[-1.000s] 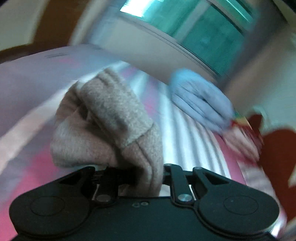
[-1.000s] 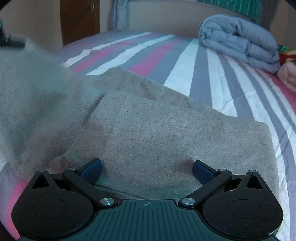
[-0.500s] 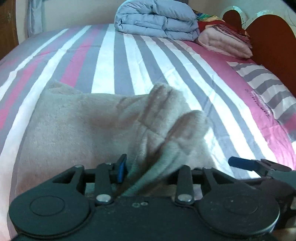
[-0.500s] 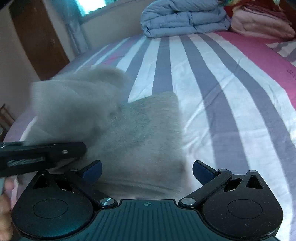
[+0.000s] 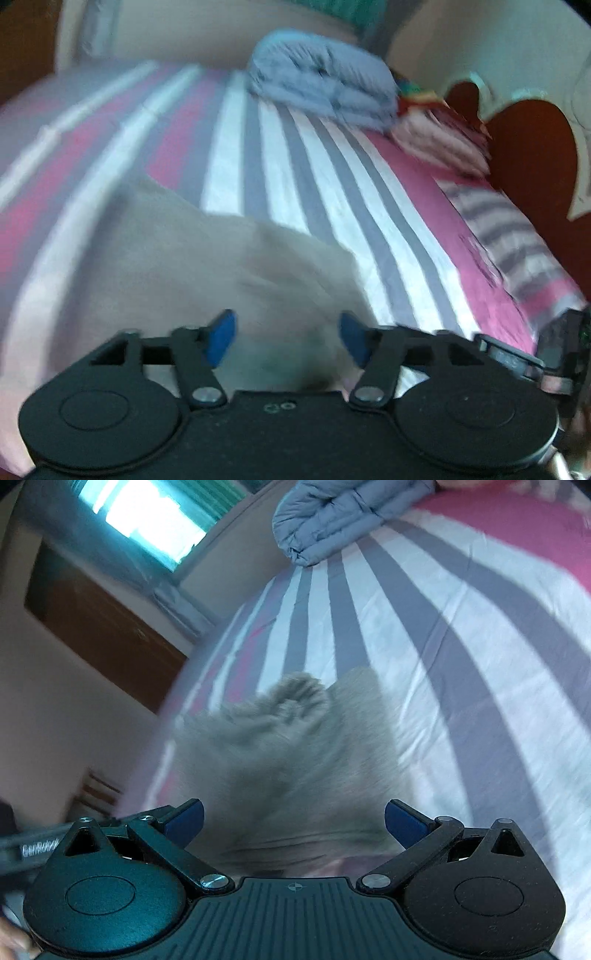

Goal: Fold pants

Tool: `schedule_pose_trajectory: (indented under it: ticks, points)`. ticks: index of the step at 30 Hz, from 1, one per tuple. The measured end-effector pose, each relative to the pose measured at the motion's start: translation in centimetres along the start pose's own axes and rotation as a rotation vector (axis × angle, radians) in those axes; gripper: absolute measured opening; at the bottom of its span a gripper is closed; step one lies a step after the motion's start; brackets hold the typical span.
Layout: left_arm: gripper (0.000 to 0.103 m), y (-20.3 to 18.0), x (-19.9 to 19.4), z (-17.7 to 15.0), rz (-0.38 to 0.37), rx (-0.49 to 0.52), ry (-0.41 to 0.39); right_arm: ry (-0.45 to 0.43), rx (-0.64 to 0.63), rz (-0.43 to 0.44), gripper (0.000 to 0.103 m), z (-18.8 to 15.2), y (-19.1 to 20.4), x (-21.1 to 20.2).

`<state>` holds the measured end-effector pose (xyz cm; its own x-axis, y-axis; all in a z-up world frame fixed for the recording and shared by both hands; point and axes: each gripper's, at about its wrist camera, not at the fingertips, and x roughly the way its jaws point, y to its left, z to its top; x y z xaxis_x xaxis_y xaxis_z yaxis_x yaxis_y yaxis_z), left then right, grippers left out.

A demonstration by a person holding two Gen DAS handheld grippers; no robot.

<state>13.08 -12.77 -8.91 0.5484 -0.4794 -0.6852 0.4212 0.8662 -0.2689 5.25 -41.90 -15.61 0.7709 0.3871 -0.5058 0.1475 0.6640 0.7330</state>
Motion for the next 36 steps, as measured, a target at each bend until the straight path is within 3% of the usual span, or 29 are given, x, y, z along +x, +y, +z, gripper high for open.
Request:
schedule_pose_trajectory:
  ticks: [7, 10, 17, 20, 25, 28, 32, 36]
  points:
    - [0.068, 5.3, 0.8, -0.5, 0.154, -0.089, 0.003, 0.060, -0.007, -0.078, 0.103, -0.3, 2.0, 2.3]
    - [0.068, 7.2, 2.2, -1.9, 0.156, -0.128, 0.065, 0.071, -0.014, -0.122, 0.103, -0.9, 2.3, 3.5]
    - [0.071, 8.5, 3.9, -3.0, 0.158, -0.167, 0.098, 0.110, 0.058, -0.050, 0.103, -0.7, 2.9, 5.9]
    - [0.071, 8.4, 4.1, -3.1, 0.156, -0.177, 0.091, 0.115, -0.005, -0.066, 0.046, -0.7, 3.6, 6.4]
    - [0.071, 8.4, 3.4, -3.3, 0.132, -0.194, 0.062, 0.048, -0.036, -0.059, 0.042, -1.3, 4.1, 5.2]
    - [0.071, 8.0, 2.8, -2.7, 0.103, -0.215, 0.041, -0.040, -0.257, -0.067, 0.042, -0.7, 8.1, 3.4]
    - [0.073, 7.2, 2.9, -2.0, 0.074, -0.208, 0.042, -0.084, -0.369, -0.092, 0.042, 0.8, 9.5, 1.3]
    - [0.073, 6.6, 4.9, -2.9, 0.120, -0.165, 0.113, -0.018, -0.292, -0.150, 0.043, 0.9, 6.0, 1.6]
